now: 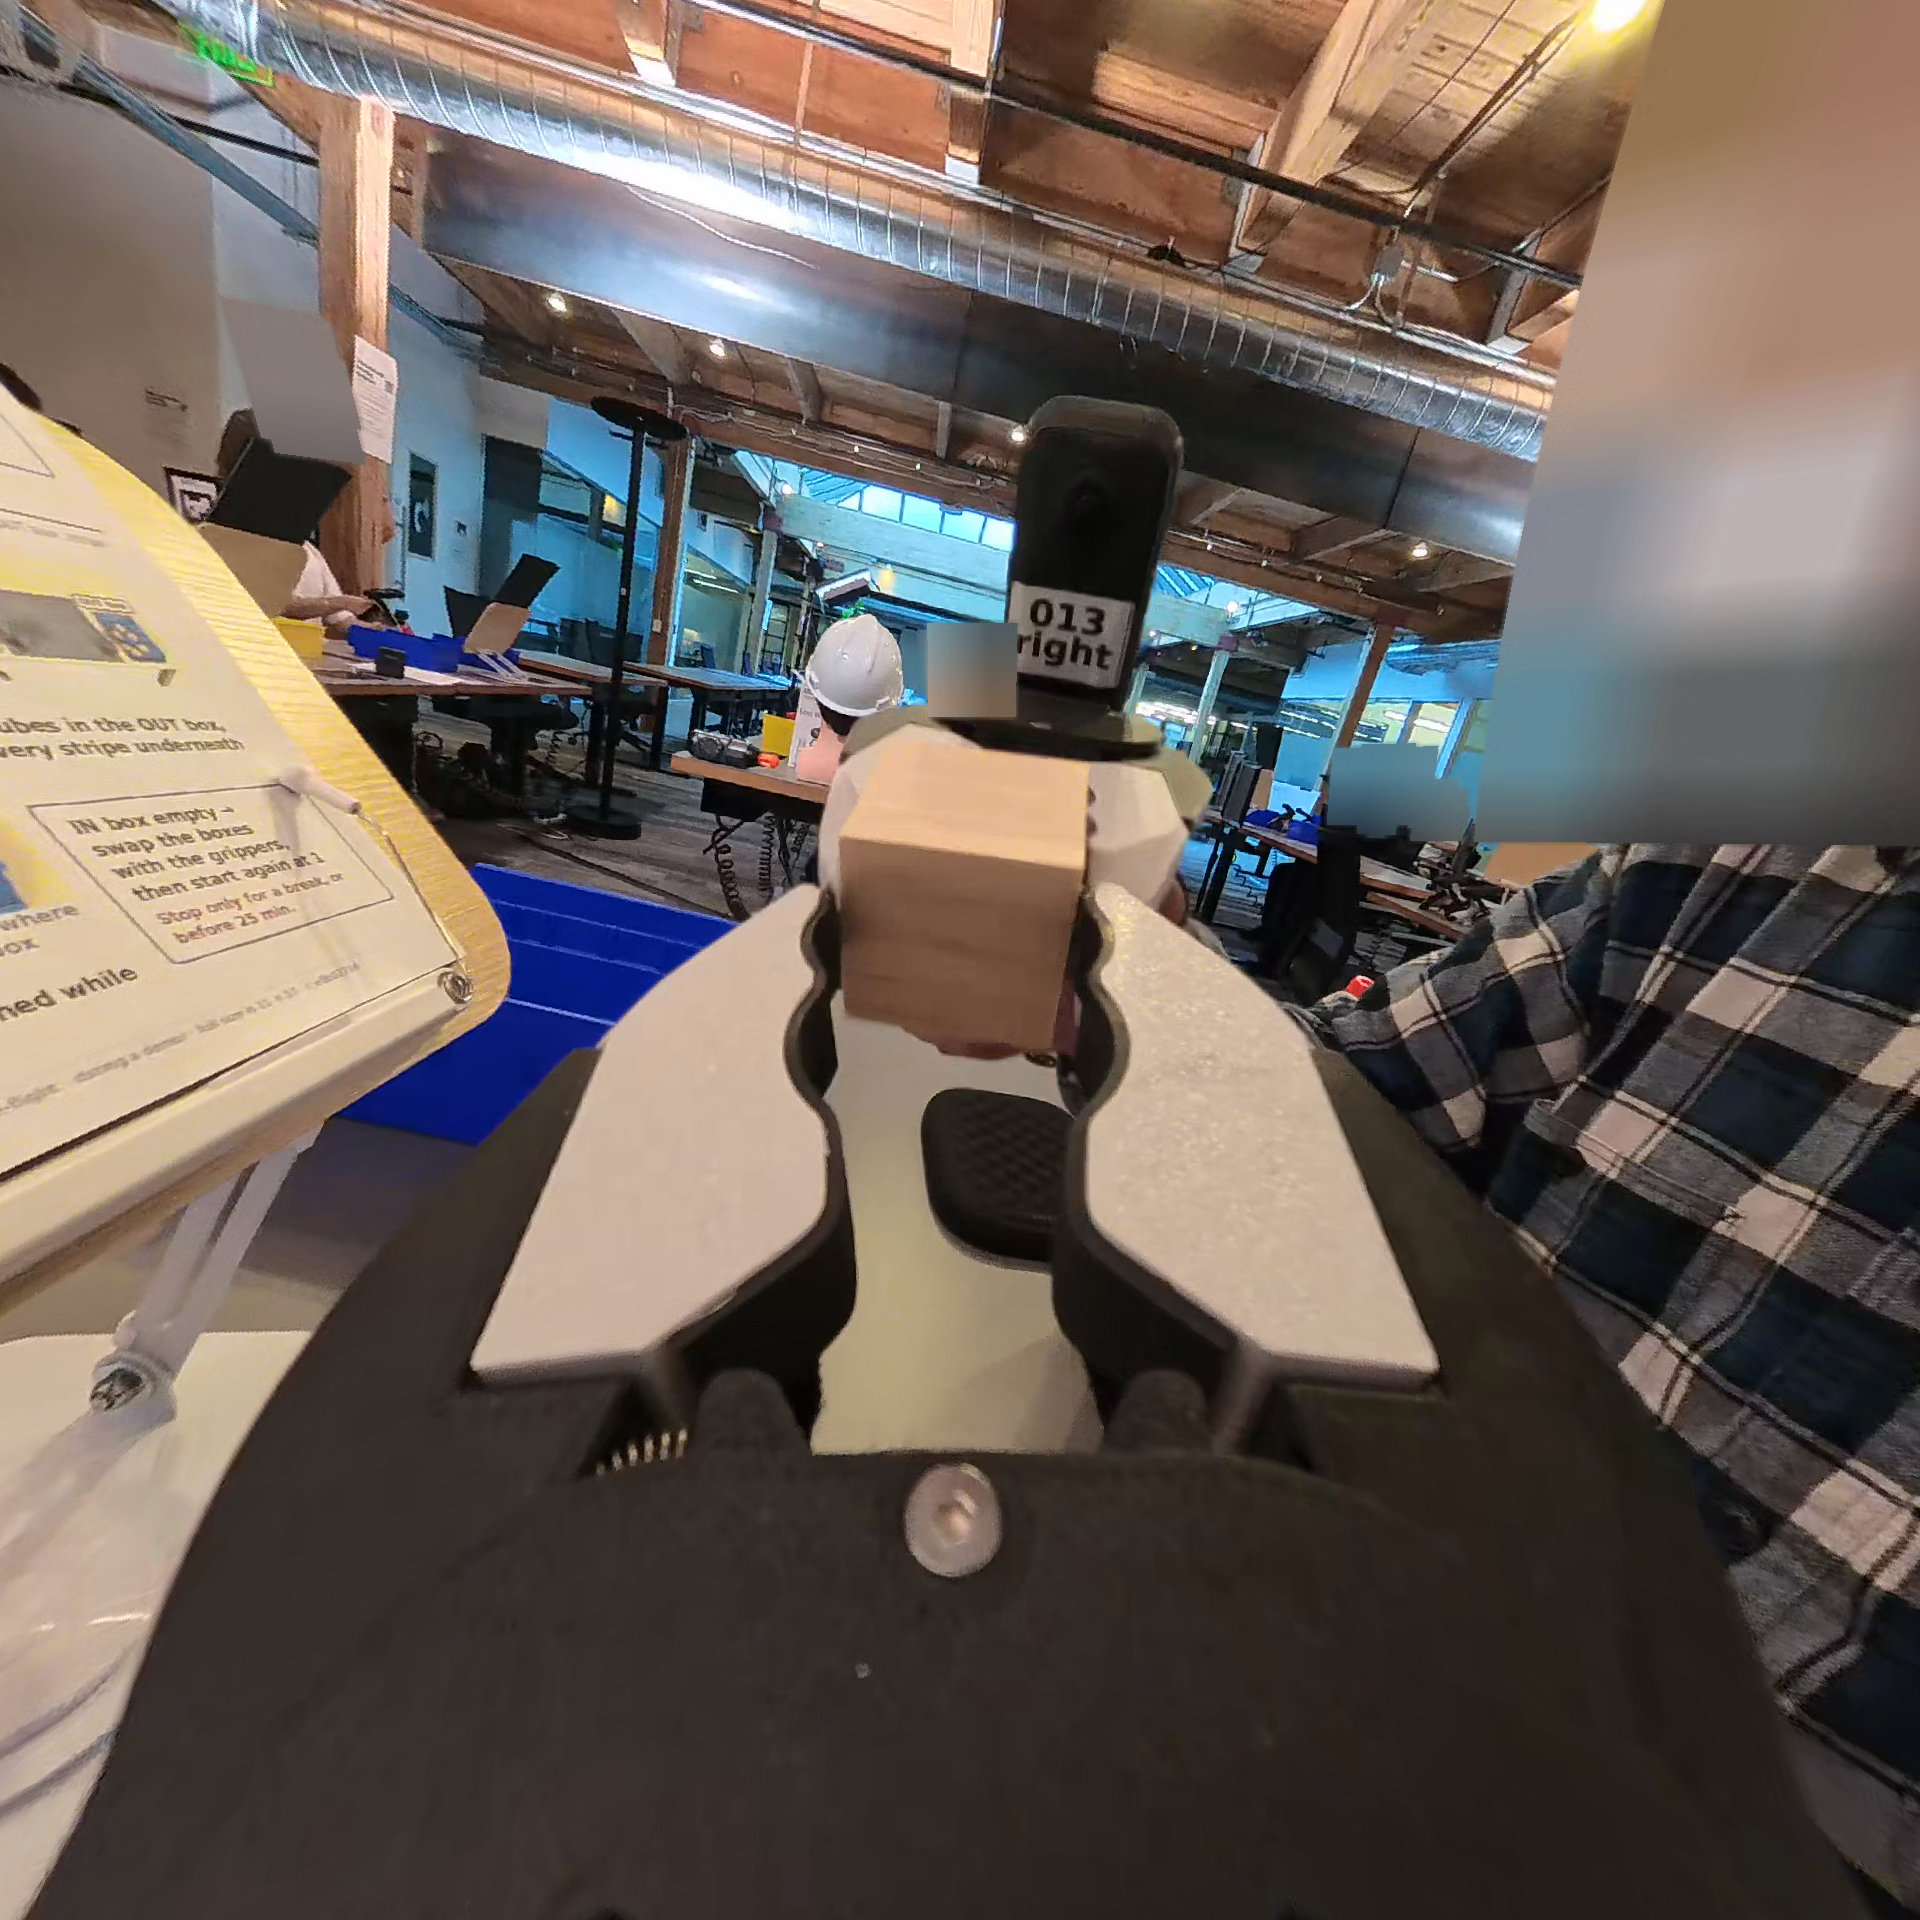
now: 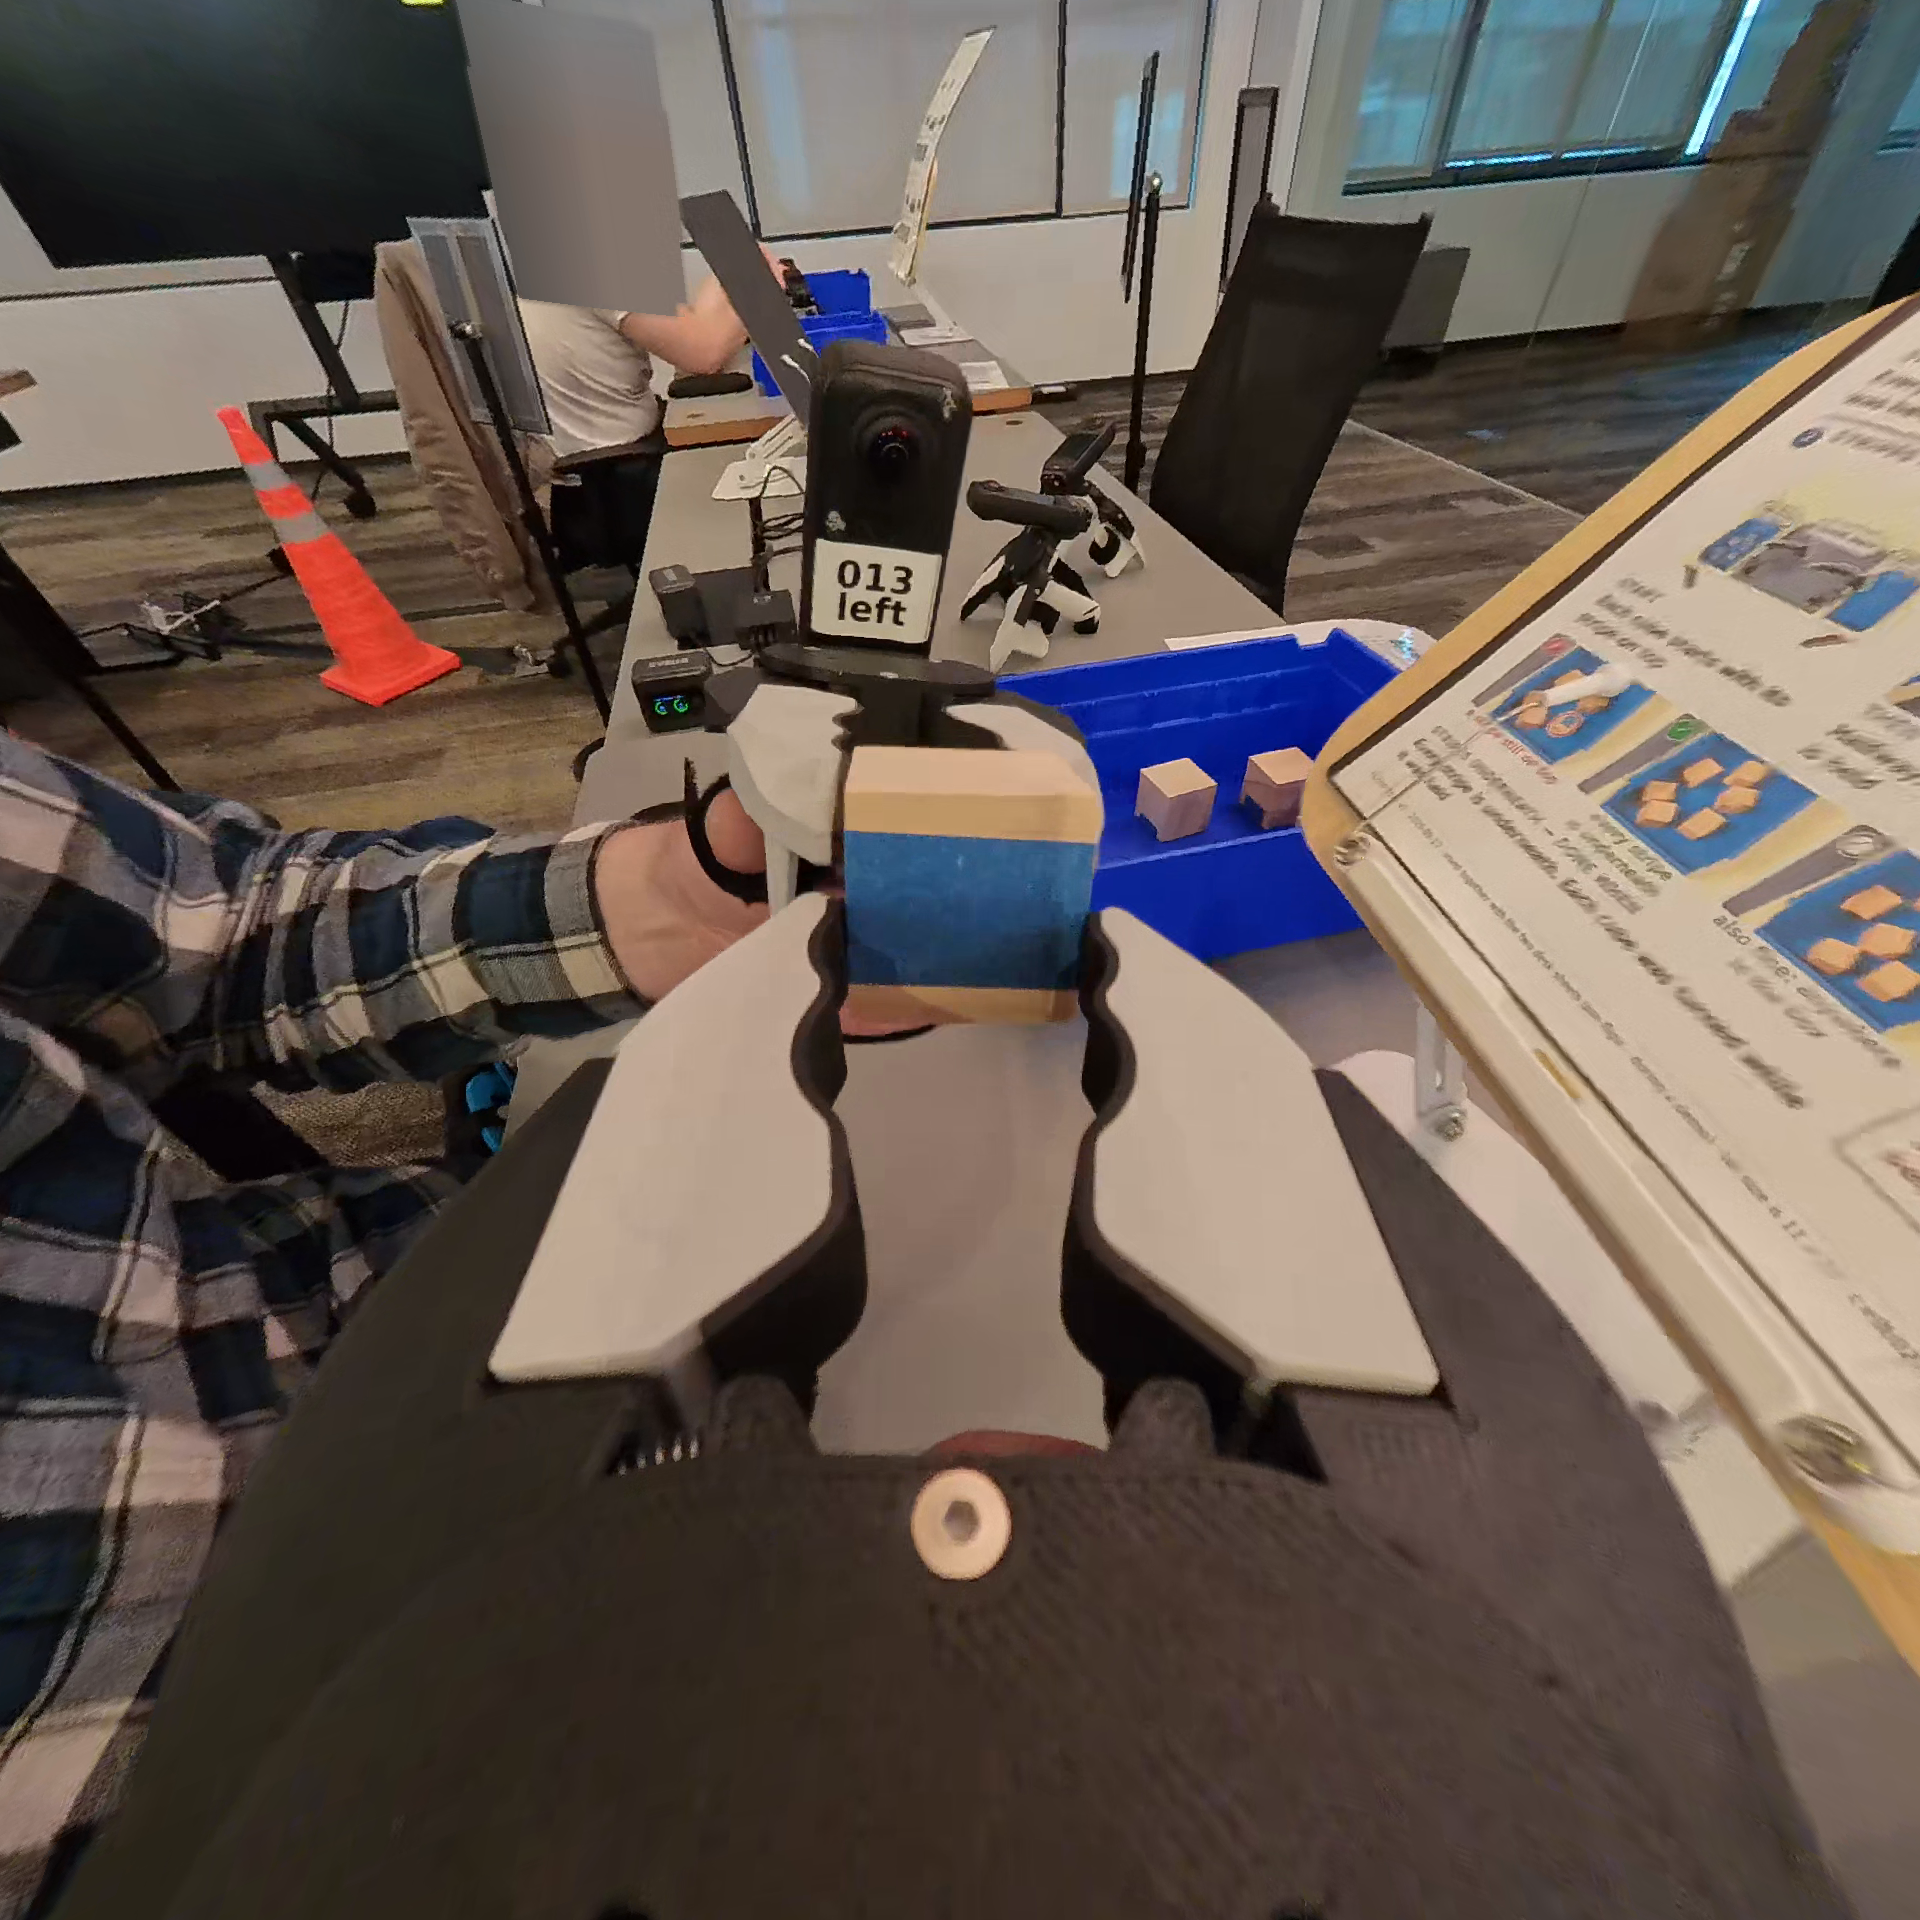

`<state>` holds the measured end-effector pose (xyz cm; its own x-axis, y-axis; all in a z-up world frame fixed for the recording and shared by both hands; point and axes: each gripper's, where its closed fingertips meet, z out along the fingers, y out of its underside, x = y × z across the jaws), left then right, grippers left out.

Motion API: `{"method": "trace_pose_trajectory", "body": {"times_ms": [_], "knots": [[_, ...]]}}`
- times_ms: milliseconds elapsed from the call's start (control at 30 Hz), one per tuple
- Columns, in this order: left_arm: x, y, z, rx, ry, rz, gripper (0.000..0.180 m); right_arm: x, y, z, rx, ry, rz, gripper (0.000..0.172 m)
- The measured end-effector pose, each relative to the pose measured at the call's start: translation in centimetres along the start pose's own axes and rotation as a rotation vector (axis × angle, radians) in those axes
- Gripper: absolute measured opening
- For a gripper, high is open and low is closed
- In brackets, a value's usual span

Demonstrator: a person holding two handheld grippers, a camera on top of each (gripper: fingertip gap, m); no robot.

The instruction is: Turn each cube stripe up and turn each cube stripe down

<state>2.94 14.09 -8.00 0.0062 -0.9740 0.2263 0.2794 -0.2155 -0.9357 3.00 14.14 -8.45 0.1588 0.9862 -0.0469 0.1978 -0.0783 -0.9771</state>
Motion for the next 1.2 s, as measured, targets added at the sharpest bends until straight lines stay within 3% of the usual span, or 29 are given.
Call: {"method": "trace_pose_trajectory", "body": {"times_ms": [33, 133, 300, 500, 667, 833, 1100, 1200], "knots": [[0.0, -0.3, -0.1, 0.01, -0.004, 0.005, 0.044, 0.3, -0.2, -1.0, -0.009, 0.003, -0.008, 0.043], [-0.4, -0.3, -1.3, -0.046, -0.066, 0.068, 0.037, 3.7, 0.2, -5.9, -0.157, 0.102, -0.079, 0.043], [-1.1, -0.3, -4.0, -0.128, -0.165, 0.155, 0.001, 12.7, 4.1, -16.1, -0.574, 0.276, -0.194, 0.043], [-2.7, -0.5, -5.8, -0.152, -0.27, 0.159, 0.0, 21.8, 12.9, -23.3, -1.003, 0.31, -0.204, 0.044], [-2.7, 1.7, -5.3, -0.279, -0.271, 0.19, 0.0, 25.5, 19.9, -24.3, -1.187, 0.246, -0.144, 0.044], [-3.2, 2.3, -5.5, -0.282, -0.287, 0.182, 0.0, 27.2, 24.4, -23.1, -1.245, 0.157, -0.114, 0.044], [-3.4, 2.8, -6.1, -0.309, -0.29, 0.172, 0.003, 28.5, 27.8, -22.1, -1.294, 0.107, -0.07, 0.044], [-3.4, 2.9, -6.9, -0.329, -0.305, 0.176, 0.005, 28.9, 27.1, -22.4, -1.294, 0.171, -0.087, 0.066]]}}
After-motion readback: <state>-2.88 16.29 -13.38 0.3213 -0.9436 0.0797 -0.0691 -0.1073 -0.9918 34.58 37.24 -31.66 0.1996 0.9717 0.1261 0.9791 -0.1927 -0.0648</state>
